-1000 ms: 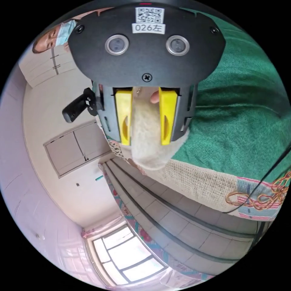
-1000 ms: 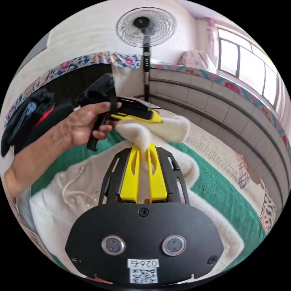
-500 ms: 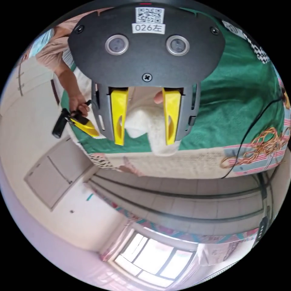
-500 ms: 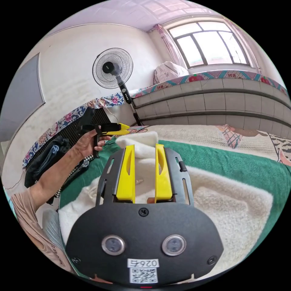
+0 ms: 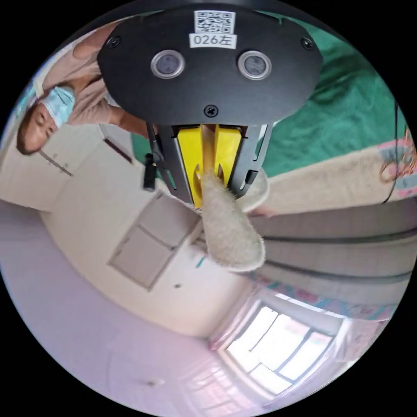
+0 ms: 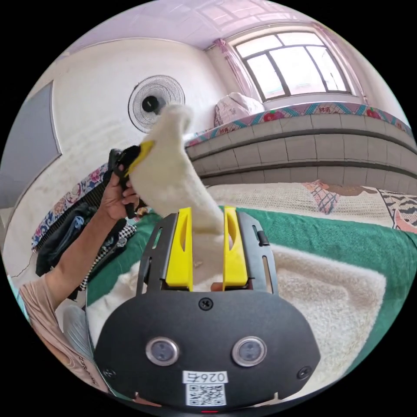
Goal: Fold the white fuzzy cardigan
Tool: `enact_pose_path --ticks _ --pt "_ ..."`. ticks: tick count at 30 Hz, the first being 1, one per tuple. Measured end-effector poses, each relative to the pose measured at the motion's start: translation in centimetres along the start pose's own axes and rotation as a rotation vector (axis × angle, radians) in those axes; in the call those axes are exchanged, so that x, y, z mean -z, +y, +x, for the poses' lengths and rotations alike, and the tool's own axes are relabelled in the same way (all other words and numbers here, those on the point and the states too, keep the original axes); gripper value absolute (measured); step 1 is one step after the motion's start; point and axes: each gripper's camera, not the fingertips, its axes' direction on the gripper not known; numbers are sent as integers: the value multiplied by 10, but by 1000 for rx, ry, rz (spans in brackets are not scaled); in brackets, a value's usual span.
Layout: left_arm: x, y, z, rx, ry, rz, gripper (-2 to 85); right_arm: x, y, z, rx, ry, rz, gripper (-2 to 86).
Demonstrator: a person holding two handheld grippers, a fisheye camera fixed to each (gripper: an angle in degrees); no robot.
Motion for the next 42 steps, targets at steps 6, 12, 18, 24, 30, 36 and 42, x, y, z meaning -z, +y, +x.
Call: enact_pose_path --ticks 6,12,18,24,30,36,42 --pt "-51 -17 110 -309 118 -259 -2 69 -6 -21 99 -127 142 196" --pt "-95 62 181 -374 124 -721 37 86 24 -106 399 -257 -160 115" --pt "-56 188 167 -99 -149 -900 111 52 134 -167 415 -216 -655 150" --pt "-3 221 177 91 -150 -685 71 42 199 -205 311 -131 -755 146" --pt "26 184 165 140 -152 -440 6 16 172 -206 222 -2 -660 104" --pt "0 147 81 279 -259 -360 -9 -55 112 -159 50 93 -497 63" --pt "-80 129 -16 286 -535 -518 -10 -176 61 -118 68 404 -504 0"
